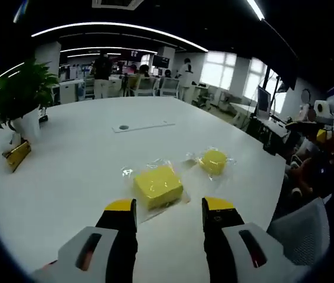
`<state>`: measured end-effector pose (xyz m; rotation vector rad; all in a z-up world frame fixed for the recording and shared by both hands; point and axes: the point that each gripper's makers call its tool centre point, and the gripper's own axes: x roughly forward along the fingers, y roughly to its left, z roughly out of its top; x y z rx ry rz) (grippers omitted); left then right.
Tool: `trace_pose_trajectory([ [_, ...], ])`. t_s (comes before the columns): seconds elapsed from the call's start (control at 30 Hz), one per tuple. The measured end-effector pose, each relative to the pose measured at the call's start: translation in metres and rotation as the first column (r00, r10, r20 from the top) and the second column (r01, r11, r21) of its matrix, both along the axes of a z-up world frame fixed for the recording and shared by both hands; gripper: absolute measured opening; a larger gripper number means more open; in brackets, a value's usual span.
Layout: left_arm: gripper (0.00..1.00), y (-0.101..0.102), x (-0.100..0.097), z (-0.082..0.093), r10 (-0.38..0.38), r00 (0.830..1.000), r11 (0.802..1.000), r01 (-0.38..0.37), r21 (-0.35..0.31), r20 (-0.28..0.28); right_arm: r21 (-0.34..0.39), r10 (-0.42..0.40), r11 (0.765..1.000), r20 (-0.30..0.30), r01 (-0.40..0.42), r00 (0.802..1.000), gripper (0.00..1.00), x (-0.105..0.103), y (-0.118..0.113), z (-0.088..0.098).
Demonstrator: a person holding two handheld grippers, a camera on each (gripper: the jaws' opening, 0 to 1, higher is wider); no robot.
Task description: Compare the silicone blocks by pressing each to a similar depth, holding the contact briefly, and releasing to observe deformation and rebound differences across the visible hardness samples.
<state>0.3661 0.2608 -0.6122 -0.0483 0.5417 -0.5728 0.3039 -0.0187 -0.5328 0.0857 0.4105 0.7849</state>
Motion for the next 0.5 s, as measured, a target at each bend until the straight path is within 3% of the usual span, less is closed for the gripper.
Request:
trace_pose_trajectory([
  [0.23,0.46,-0.01,-0.021,0.026,0.024,0.999,0.998,-0.022,-0.053,0.049,0.039,0.016,0.999,-0.002,-0.015,1.0,0.72,0.001,-0.003,-0.002],
  [0.4,0.51,-0.021,-0.032,0.048,0.036,0.995,0.994,-0.026,-0.103,0.096,0.106,0.014,0.994,-0.005,-0.013,1.0,0.72,0.002,-0.008,0.003],
  [0.5,0.54,-0.028,-0.038,0.059,0.037,0.992,0.992,-0.021,-0.123,0.124,0.105,0.013,0.994,-0.009,-0.012,1.0,0.71,0.002,-0.011,0.0],
])
